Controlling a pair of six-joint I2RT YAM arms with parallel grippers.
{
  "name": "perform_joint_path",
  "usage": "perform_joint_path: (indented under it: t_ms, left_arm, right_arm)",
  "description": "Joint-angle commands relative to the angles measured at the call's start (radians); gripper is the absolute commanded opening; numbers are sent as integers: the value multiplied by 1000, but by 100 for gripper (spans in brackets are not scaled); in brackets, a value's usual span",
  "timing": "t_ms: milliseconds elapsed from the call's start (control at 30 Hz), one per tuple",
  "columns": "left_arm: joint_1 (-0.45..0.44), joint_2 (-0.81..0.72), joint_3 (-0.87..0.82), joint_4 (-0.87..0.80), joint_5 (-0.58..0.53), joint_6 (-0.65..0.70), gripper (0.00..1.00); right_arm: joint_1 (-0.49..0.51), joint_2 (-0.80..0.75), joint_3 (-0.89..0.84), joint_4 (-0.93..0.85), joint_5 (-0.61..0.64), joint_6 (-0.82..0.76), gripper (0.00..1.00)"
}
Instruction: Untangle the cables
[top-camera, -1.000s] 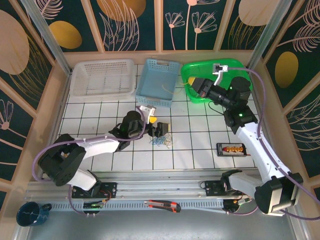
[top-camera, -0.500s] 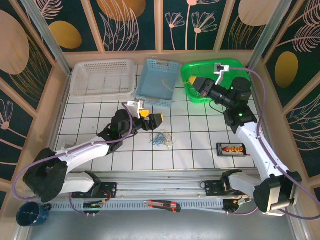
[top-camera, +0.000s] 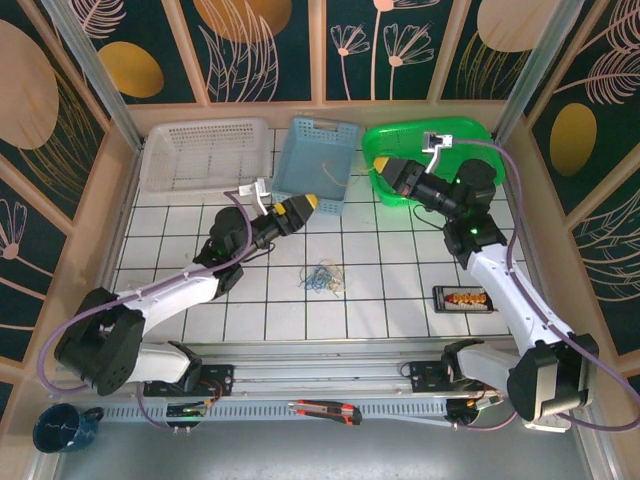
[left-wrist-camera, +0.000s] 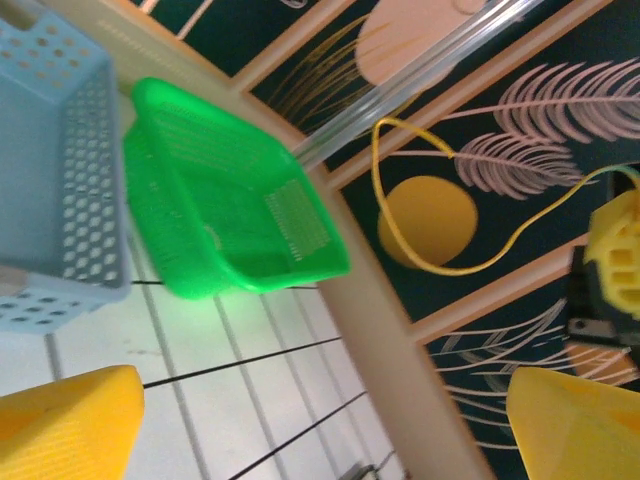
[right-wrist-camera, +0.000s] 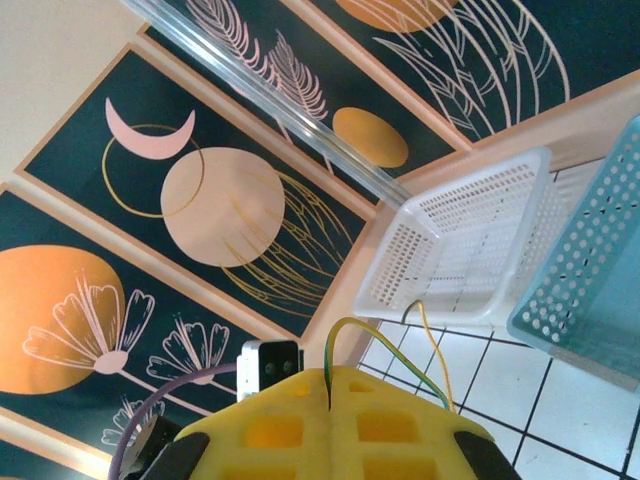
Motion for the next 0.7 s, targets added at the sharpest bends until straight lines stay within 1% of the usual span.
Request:
perform_joint_path:
  t_ms: [0, 167, 267, 367, 567, 633, 667]
  left_arm:
    - [1, 32, 61, 147, 48, -85, 91]
    - [1, 81, 109, 176, 65, -107, 86]
    - [1, 104, 123, 196, 67, -115, 80]
    - [2, 122, 124, 223, 64, -128, 72]
    - [2, 155, 126, 268, 68, -157, 53]
    - [1, 159, 128, 269, 67, -156, 41]
    - [1, 159, 129, 269, 66, -154, 32]
  right_arm:
    - [26, 2, -11, 61, 1, 13, 0]
    - [64, 11, -6, 72, 15, 17, 0]
    - [85, 15, 0, 75, 19, 16, 0]
    - [104, 16, 3, 73, 23, 18, 0]
    - [121, 4, 1, 61, 28, 12, 0]
    - [123, 2, 1, 55, 29, 9, 0]
    - [124, 0, 0, 54, 29, 8, 0]
